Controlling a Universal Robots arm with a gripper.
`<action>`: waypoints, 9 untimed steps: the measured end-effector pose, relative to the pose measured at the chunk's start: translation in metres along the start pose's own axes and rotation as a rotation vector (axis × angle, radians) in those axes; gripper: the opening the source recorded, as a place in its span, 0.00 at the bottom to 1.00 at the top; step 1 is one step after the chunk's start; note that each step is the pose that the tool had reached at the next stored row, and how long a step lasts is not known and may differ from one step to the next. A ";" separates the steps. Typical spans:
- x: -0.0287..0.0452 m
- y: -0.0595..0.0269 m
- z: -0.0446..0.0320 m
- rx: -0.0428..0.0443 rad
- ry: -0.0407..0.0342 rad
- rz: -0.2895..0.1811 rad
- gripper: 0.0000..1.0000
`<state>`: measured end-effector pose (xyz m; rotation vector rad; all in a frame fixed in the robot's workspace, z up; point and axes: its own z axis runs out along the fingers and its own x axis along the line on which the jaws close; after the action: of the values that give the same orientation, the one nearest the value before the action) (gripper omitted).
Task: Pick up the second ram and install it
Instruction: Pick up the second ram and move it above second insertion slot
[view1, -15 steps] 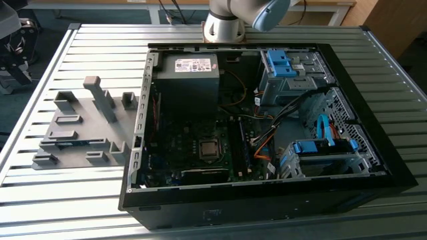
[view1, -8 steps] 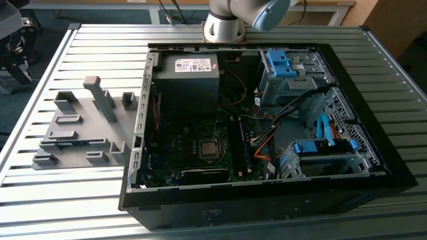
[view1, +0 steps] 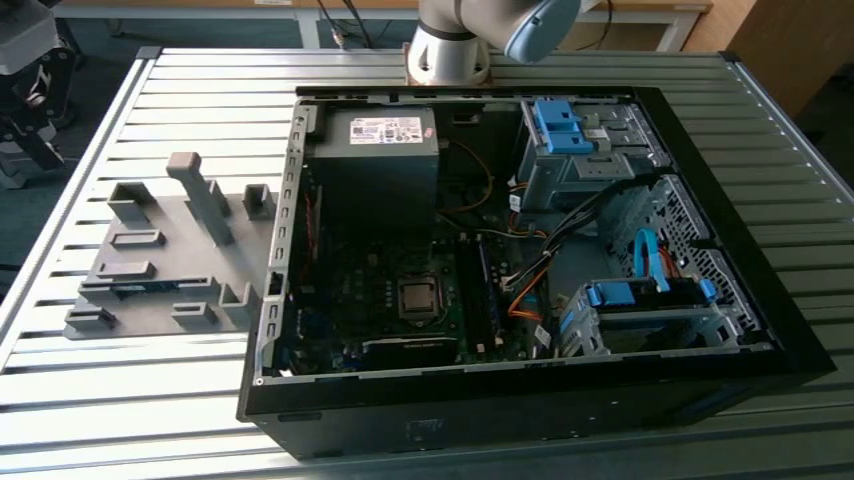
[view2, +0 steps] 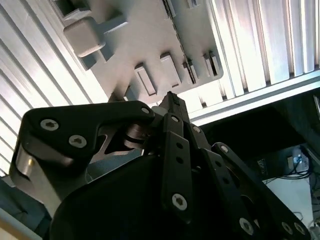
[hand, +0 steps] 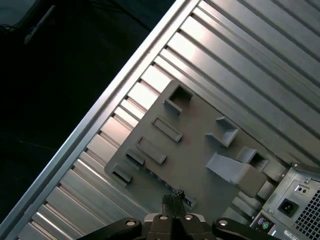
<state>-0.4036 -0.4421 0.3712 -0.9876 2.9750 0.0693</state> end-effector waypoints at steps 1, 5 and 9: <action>0.0000 0.0000 0.0000 -0.0003 0.0006 -0.014 0.11; 0.0000 0.0000 0.0000 -0.0013 0.0027 -0.069 0.11; 0.0000 0.0000 0.0000 -0.0024 0.0048 -0.120 0.11</action>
<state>-0.4036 -0.4421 0.3712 -1.1653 2.9129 0.0698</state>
